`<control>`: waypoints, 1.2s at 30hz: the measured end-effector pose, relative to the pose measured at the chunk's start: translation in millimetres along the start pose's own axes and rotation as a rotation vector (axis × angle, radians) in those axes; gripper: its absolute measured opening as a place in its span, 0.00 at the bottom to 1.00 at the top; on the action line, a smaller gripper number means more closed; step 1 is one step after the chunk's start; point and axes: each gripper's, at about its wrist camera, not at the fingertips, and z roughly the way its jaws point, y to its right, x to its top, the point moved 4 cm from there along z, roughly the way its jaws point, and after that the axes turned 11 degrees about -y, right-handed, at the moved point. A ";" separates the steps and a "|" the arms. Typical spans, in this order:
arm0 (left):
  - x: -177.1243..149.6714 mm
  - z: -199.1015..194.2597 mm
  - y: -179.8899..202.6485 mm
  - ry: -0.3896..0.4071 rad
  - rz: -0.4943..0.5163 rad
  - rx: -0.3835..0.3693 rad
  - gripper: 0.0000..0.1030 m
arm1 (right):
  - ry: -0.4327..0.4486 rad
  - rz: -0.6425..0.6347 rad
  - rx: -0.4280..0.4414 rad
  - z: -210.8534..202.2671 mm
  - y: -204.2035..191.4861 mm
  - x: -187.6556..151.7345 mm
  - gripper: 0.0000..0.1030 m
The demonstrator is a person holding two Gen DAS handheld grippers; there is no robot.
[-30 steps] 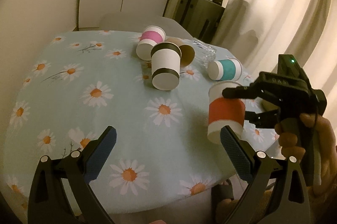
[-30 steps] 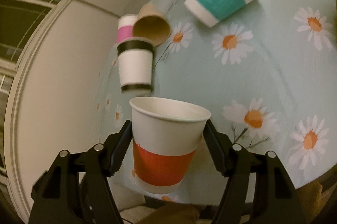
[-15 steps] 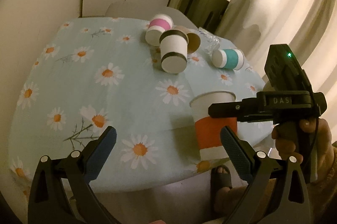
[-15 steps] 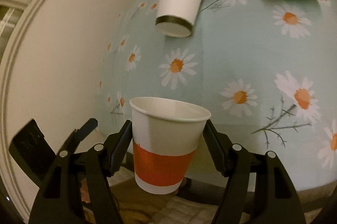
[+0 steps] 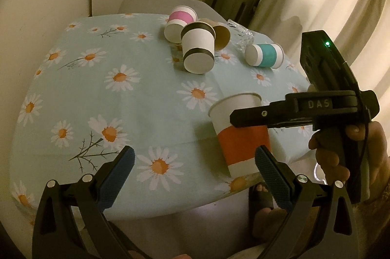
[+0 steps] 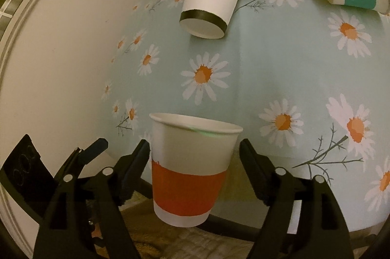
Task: Flip cup upright
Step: 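Lift the red-banded cup with the right gripper and rotate it upright, then grasp the red-banded cup with the left gripper while the right gripper releases it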
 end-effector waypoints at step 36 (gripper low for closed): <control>43.8 25.6 62.9 -0.144 0.026 -0.007 0.93 | 0.245 -0.019 -0.005 -106.5 31.0 -96.9 0.80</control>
